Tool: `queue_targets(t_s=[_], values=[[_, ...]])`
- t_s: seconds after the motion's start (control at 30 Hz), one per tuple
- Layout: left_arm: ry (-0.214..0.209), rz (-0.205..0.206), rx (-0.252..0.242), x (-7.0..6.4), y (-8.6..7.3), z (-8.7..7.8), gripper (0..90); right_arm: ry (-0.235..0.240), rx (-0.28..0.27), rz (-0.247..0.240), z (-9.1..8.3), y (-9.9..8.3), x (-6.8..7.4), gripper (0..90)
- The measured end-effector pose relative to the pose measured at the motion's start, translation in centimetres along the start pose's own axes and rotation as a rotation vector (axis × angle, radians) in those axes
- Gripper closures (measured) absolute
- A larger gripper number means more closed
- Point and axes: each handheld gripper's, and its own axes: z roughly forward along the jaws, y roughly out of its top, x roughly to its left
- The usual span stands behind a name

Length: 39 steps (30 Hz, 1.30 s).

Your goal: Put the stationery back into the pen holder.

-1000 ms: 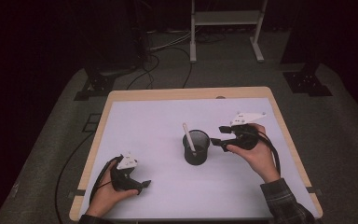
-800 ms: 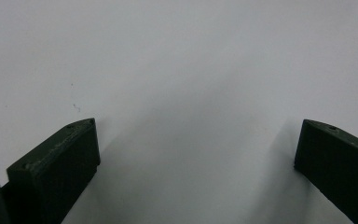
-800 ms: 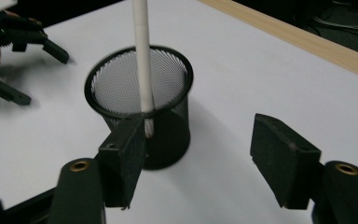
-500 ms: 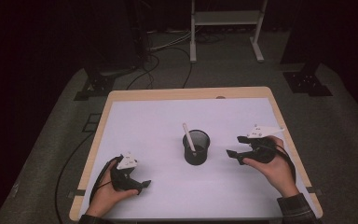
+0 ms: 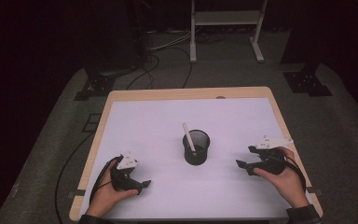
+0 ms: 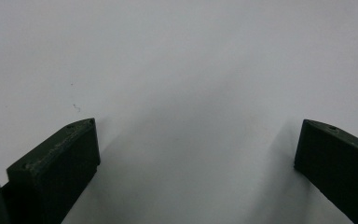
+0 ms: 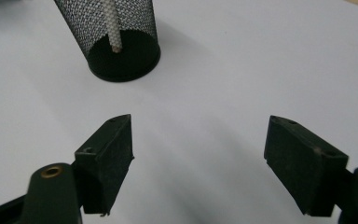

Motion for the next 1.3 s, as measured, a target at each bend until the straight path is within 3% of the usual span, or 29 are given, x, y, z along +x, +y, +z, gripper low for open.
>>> queue_targets(t_s=[0.5, 0.87, 1.1, 1.3], values=[[0.000, 0.000, 0.000, 0.0, 0.0, 0.0, 0.0, -0.033, 0.066, 0.058, -0.7, -4.9, -0.5, 20.3], [0.000, 0.000, 0.000, 0.0, 0.0, 0.0, 0.0, -0.080, 0.122, 0.050, -0.7, -7.1, -1.1, 17.7], [0.000, 0.001, 0.000, 0.0, 0.0, 0.0, 0.0, -0.081, 0.078, 0.034, -0.7, -7.8, -1.2, 14.1], [0.000, 0.001, 0.000, 0.0, 0.0, 0.0, 0.0, -0.091, 0.076, 0.036, -0.6, -7.9, -1.2, 12.6]])
